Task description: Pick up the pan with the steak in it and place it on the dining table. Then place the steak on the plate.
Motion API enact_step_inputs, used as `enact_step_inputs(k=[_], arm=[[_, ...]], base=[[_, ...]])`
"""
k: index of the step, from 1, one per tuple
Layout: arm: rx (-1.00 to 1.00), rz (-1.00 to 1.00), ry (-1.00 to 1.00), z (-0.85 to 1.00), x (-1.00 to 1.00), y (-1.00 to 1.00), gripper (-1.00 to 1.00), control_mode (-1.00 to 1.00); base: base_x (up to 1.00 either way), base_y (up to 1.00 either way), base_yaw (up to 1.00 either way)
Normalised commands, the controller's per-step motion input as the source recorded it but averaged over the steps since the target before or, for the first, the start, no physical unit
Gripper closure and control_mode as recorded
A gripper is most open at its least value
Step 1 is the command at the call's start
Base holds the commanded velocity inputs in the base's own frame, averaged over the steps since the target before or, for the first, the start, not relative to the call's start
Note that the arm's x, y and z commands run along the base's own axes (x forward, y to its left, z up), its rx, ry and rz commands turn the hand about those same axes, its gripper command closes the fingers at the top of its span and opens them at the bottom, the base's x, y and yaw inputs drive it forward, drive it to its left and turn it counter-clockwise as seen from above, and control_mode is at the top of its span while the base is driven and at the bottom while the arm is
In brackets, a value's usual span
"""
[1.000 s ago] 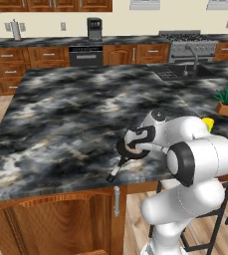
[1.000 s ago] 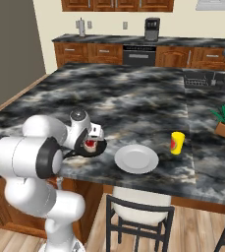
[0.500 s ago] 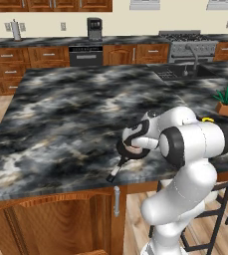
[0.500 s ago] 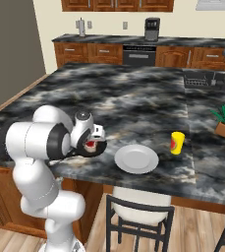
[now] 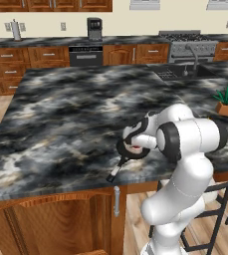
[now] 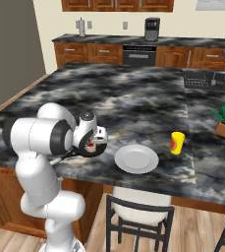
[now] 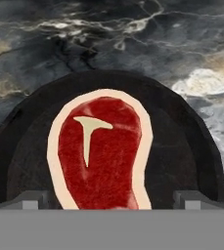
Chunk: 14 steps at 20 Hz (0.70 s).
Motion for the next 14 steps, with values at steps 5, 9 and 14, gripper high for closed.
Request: enact_step_inputs(k=[5,9,14], arm=[[0.0,0.0,0.01,-0.01,0.01,0.0,-1.0,-1.0],[0.0,0.0,0.03,-0.13,0.13,0.02,-1.0,-1.0],[-0.01,0.0,0.06,-0.18,0.26,0.02,-1.0,-1.0]], base=[[0.0,0.0,0.0],[0.0,0.0,0.0],[0.0,0.0,0.0]])
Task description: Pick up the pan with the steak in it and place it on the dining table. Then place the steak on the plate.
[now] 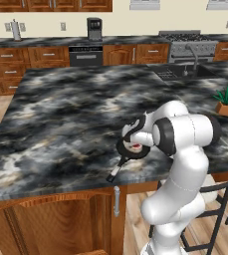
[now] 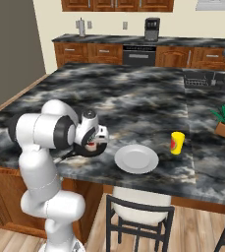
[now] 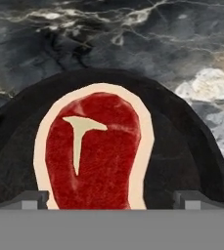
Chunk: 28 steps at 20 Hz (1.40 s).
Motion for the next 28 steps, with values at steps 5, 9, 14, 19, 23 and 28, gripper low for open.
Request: enact_step_inputs(k=[5,9,14,19,23,28], arm=[[0.0,0.01,0.06,-0.25,0.11,0.0,-1.0,-1.0],[0.05,0.01,-0.01,0.11,-0.06,-0.1,-1.0,-1.0],[0.07,0.06,-0.04,0.2,-0.27,-0.1,-1.0,-1.0],[-0.01,0.05,-0.01,-0.05,-0.19,0.02,-1.0,-1.0],[-0.06,0.03,0.0,-0.14,-0.26,0.35,-1.0,-1.0],[-0.01,0.0,0.0,-0.02,0.0,0.14,-1.0,-1.0]], base=[[0.0,0.0,0.0],[0.0,0.0,0.0],[0.0,0.0,0.0],[0.0,0.0,0.0],[0.0,0.0,0.0],[0.0,0.0,0.0]])
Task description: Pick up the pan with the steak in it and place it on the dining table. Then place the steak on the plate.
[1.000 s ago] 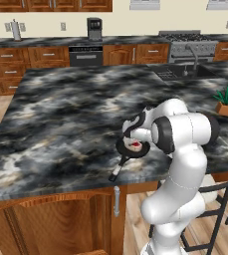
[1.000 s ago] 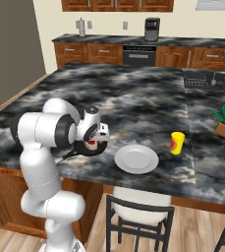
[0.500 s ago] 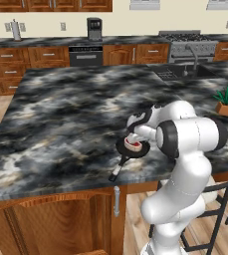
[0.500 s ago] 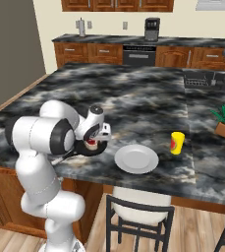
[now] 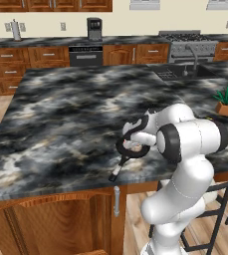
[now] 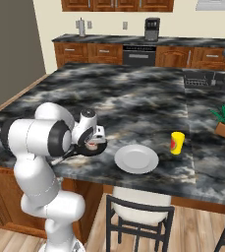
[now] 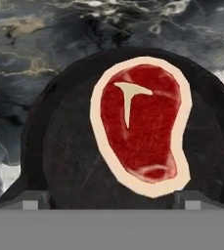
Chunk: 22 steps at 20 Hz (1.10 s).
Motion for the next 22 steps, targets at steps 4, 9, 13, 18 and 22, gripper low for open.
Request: enact_step_inputs(k=[4,9,13,18,22], arm=[[0.0,0.0,0.0,0.0,0.3,-0.01,-1.0,-1.0],[0.03,0.05,0.0,-0.02,0.41,-0.34,-1.0,-1.0],[0.01,0.03,0.0,0.0,0.06,-0.12,-1.0,-1.0],[0.0,0.0,0.01,-0.05,0.0,0.0,-1.0,-1.0],[0.0,0.0,0.02,-0.13,0.0,0.04,-1.0,-1.0]], base=[[0.0,0.0,0.0],[0.0,0.0,0.0],[0.0,0.0,0.0],[0.0,0.0,0.0],[0.0,0.0,0.0]])
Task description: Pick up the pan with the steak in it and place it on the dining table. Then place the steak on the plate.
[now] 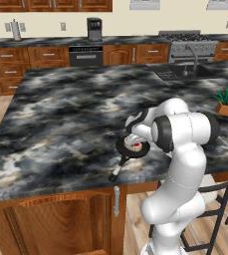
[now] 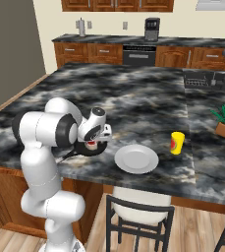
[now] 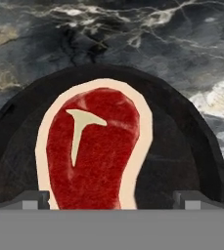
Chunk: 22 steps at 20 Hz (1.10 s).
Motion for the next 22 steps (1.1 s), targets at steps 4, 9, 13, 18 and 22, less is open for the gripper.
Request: enact_step_inputs(k=[4,9,13,18,22], arm=[[0.0,0.0,0.0,-0.04,0.0,0.04,-1.0,-1.0],[0.0,0.0,0.0,-0.03,0.0,0.0,-1.0,-1.0],[0.0,0.0,0.03,-0.23,0.01,0.0,-1.0,-1.0],[0.04,0.0,0.02,0.0,0.0,-0.01,-1.0,-1.0],[0.01,0.0,0.0,0.1,0.0,0.02,-1.0,-1.0]], base=[[0.0,0.0,0.0],[0.0,0.0,0.0],[0.0,0.0,0.0],[0.0,0.0,0.0],[0.0,0.0,0.0]])
